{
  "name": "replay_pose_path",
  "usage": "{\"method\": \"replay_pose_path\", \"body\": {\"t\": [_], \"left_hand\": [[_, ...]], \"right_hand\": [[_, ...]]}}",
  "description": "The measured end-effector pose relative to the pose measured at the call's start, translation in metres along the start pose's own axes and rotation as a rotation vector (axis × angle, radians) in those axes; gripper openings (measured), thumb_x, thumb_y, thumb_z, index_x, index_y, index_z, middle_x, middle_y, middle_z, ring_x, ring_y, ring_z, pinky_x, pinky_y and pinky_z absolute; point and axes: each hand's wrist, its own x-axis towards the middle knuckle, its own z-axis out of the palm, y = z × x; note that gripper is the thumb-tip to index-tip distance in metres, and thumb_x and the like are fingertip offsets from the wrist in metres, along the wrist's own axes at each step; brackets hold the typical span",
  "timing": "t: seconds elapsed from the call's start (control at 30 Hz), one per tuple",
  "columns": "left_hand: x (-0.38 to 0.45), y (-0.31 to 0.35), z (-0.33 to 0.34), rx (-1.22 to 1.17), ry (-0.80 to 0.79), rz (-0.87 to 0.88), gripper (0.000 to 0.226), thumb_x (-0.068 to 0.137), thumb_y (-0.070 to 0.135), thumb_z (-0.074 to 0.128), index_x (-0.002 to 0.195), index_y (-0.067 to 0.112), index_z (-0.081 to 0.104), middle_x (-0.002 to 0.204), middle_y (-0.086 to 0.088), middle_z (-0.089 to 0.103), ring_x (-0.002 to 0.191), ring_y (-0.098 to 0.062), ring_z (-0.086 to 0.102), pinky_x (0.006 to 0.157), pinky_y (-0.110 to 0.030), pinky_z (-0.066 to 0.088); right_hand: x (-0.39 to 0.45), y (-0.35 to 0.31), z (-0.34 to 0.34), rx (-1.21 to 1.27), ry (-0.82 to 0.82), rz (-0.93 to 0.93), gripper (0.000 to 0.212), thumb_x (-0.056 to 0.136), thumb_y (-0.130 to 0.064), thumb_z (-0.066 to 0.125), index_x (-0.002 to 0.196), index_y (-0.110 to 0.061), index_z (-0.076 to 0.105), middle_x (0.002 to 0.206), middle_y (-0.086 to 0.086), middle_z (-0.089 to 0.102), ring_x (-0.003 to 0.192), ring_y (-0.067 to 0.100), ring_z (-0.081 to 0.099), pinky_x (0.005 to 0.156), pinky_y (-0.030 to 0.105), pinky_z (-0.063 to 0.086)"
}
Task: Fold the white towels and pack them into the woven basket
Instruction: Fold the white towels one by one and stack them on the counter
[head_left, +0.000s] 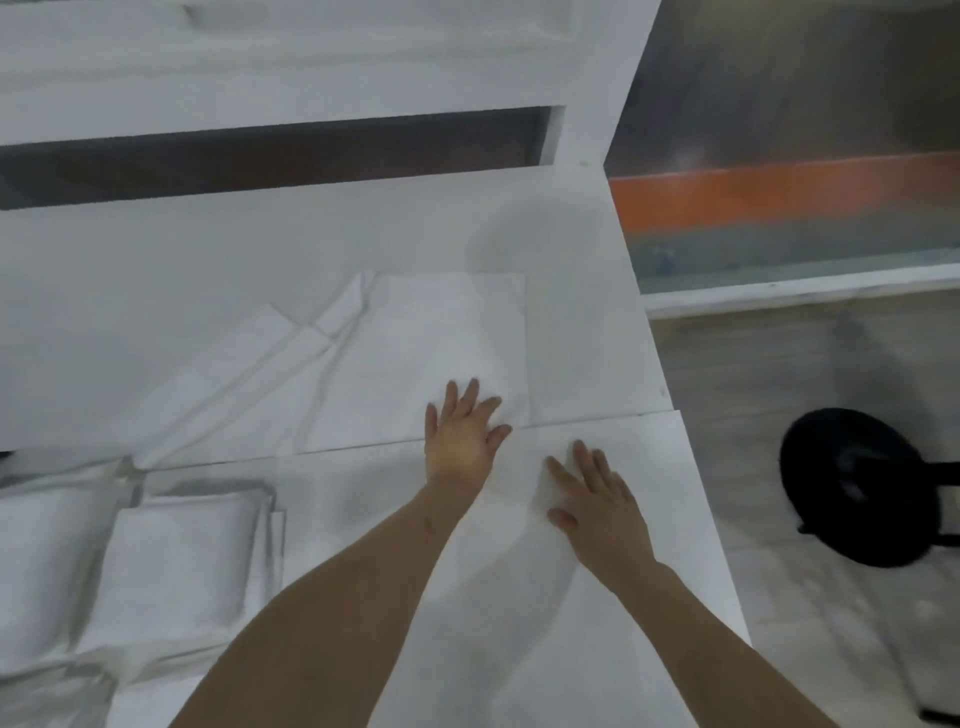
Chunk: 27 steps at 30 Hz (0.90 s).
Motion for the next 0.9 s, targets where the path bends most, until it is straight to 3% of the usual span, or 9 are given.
{"method": "replay_pose_path", "body": {"t": [0.17, 0.27, 0.33, 0.47, 0.53, 0.67, 0.77, 0.83, 0.9], "left_hand": [[0.007, 0.004, 0.016, -0.115, 0.088, -0.052, 0.024, 0.105, 0.042, 0.044, 0.114, 0.033, 0.065, 0.163, 0.016, 0.028, 0.157, -0.016, 0.002, 0.124, -0.05, -0.004], [0.012, 0.011, 0.011, -0.188, 0.085, -0.052, 0.032, 0.107, 0.039, 0.04, 0.128, 0.026, 0.06, 0.154, 0.01, 0.047, 0.156, -0.016, 0.008, 0.124, -0.051, -0.003], [0.008, 0.017, 0.003, -0.257, 0.047, -0.025, 0.041, 0.108, 0.042, 0.034, 0.14, 0.025, 0.054, 0.144, 0.008, 0.058, 0.154, -0.014, 0.018, 0.125, -0.05, 0.001], [-0.031, 0.035, -0.015, -0.44, 0.047, 0.063, 0.028, 0.108, 0.04, 0.039, 0.124, 0.029, 0.06, 0.131, 0.02, 0.064, 0.126, -0.005, 0.058, 0.123, -0.047, 0.015], [-0.063, 0.043, -0.018, -0.508, 0.037, 0.138, 0.021, 0.108, 0.035, 0.044, 0.117, 0.027, 0.061, 0.125, 0.023, 0.067, 0.11, -0.002, 0.065, 0.12, -0.042, 0.023], [-0.134, 0.049, -0.024, -0.608, -0.018, 0.248, 0.018, 0.107, 0.031, 0.05, 0.117, 0.028, 0.064, 0.124, 0.027, 0.066, 0.111, 0.005, 0.063, 0.115, -0.037, 0.035], [-0.186, 0.052, -0.036, -0.684, -0.017, 0.269, 0.019, 0.105, 0.029, 0.053, 0.119, 0.03, 0.066, 0.12, 0.027, 0.068, 0.11, 0.002, 0.064, 0.102, -0.028, 0.048], [-0.219, 0.05, -0.047, -0.726, -0.015, 0.268, 0.017, 0.105, 0.028, 0.054, 0.116, 0.028, 0.067, 0.118, 0.025, 0.069, 0.108, 0.002, 0.065, 0.095, -0.021, 0.05], [-0.249, 0.042, -0.054, -0.746, -0.003, 0.233, 0.015, 0.104, 0.028, 0.055, 0.113, 0.027, 0.068, 0.113, 0.023, 0.069, 0.107, 0.001, 0.065, 0.091, -0.019, 0.049]], "right_hand": [[0.0, 0.003, 0.002, 0.046, 0.007, -0.006, 0.072, 0.102, -0.049, 0.05, 0.16, -0.047, 0.007, 0.167, -0.01, -0.017, 0.155, 0.014, -0.014, 0.124, 0.035, 0.0], [0.001, 0.004, -0.001, 0.09, 0.003, -0.016, 0.071, 0.101, -0.047, 0.053, 0.16, -0.045, 0.013, 0.169, -0.01, -0.013, 0.155, 0.013, -0.012, 0.125, 0.036, 0.001], [0.001, 0.007, -0.007, 0.162, -0.012, -0.018, 0.073, 0.099, -0.042, 0.059, 0.161, -0.039, 0.02, 0.17, -0.01, -0.003, 0.158, 0.015, -0.001, 0.128, 0.039, 0.009], [-0.01, 0.018, -0.036, 0.496, 0.076, 0.148, 0.077, 0.096, -0.029, 0.069, 0.16, -0.035, 0.025, 0.165, -0.012, 0.029, 0.149, 0.013, 0.034, 0.12, 0.038, 0.035], [-0.023, 0.021, -0.049, 0.484, 0.177, 0.189, 0.08, 0.096, -0.027, 0.069, 0.16, -0.036, 0.021, 0.166, -0.01, 0.025, 0.151, 0.014, 0.03, 0.119, 0.04, 0.036], [-0.057, 0.016, -0.059, 0.386, 0.238, 0.227, 0.088, 0.093, -0.034, 0.072, 0.159, -0.046, 0.015, 0.171, -0.009, 0.007, 0.153, 0.021, 0.022, 0.115, 0.046, 0.04], [-0.085, 0.009, -0.053, 0.276, 0.231, 0.211, 0.068, 0.093, -0.035, 0.073, 0.151, -0.045, 0.037, 0.17, -0.003, 0.016, 0.153, 0.023, 0.023, 0.113, 0.049, 0.041], [-0.107, 0.004, -0.048, 0.267, 0.242, 0.201, 0.038, 0.092, -0.029, 0.074, 0.128, -0.036, 0.063, 0.163, -0.003, 0.036, 0.15, 0.022, 0.033, 0.11, 0.047, 0.042], [-0.133, -0.002, -0.042, 0.283, 0.325, 0.161, 0.019, 0.086, -0.021, 0.08, 0.102, -0.029, 0.072, 0.14, -0.004, 0.061, 0.134, 0.021, 0.055, 0.102, 0.044, 0.05]]}}
